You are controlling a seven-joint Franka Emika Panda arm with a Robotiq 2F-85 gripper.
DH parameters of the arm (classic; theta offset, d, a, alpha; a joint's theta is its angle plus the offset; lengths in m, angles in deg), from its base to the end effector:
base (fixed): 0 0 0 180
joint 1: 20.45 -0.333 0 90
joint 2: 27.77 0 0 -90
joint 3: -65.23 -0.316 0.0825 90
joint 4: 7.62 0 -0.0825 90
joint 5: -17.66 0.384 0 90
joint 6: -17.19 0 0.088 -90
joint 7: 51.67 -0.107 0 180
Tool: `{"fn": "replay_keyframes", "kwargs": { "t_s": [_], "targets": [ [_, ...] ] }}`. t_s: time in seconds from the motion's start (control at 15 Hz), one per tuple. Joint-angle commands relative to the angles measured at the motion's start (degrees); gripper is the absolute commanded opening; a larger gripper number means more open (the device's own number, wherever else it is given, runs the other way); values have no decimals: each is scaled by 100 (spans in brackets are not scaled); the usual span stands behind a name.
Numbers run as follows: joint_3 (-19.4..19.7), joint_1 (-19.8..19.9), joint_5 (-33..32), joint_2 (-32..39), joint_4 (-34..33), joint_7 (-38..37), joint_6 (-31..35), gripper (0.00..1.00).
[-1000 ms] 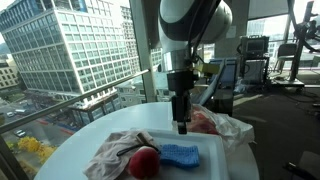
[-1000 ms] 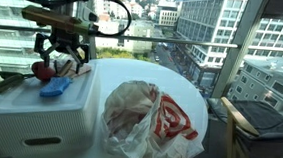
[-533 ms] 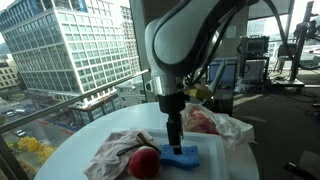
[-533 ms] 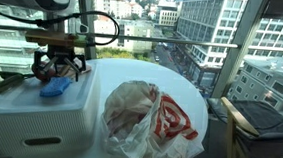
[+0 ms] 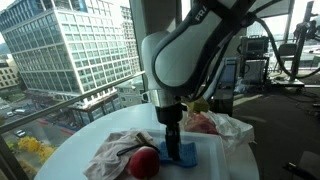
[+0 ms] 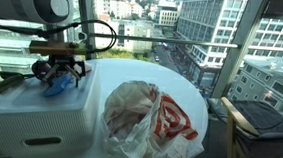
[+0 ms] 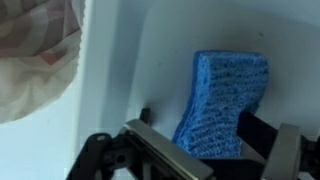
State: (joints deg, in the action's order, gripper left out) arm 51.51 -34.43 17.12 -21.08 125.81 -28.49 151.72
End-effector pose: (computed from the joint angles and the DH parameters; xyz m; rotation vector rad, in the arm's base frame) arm 0.4474 0.2354 0.2821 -2.8135 -1.3498 0.1482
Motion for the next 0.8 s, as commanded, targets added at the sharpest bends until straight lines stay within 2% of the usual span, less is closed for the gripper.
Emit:
{"fn": "replay_keyframes", "kwargs": {
  "t_s": [0.0,0.4,0.53,0.73],
  "targets": [
    [-29,1,-321,7,-14,-263,232,59],
    [93,100,-510,-88,-153,-696,-10,14],
    [193,188,-562,-165,-190,-896,-102,3],
    [303,319,-414,-184,-221,-1027,-192,6]
  ]
}}
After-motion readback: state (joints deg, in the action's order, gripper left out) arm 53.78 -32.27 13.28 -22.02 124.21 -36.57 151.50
